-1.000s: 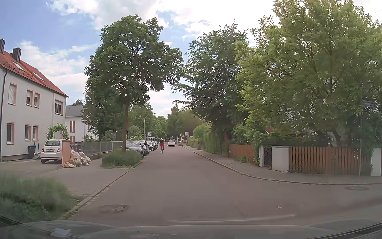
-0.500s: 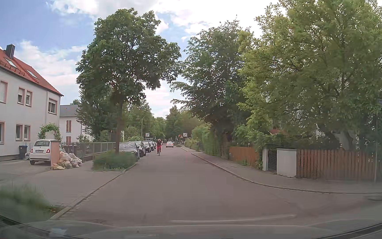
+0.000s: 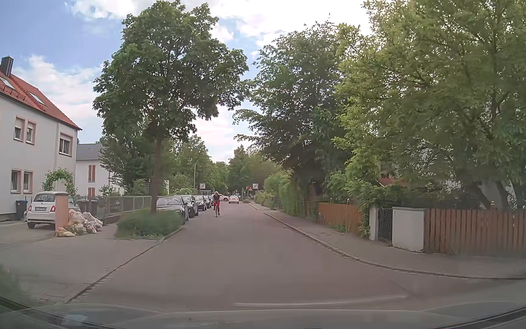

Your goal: Follow the waypoints while adhering to traffic rules and regulations

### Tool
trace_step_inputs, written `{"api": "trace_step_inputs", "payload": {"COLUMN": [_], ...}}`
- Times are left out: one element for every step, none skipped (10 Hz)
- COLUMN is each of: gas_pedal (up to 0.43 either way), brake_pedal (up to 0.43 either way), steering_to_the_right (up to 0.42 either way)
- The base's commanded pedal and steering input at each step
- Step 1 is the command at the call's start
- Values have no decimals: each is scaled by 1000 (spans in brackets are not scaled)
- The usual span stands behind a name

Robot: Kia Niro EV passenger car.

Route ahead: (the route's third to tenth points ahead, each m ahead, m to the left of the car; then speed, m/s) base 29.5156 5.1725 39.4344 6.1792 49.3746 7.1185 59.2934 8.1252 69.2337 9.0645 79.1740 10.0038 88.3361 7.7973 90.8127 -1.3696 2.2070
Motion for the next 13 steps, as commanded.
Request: {"api": "trace_step_inputs", "payload": {"gas_pedal": [0, 0, 0, 47, 67, 79, 79, 87, 150, 157, 157, 157, 169], "brake_pedal": [18, 18, 18, 18, 18, 18, 18, 18, 18, 18, 18, 18, 18], "steering_to_the_right": [12, 26, 27, 24, 24, 24, 14, -2, -15, -23, -24, -24, -24]}}
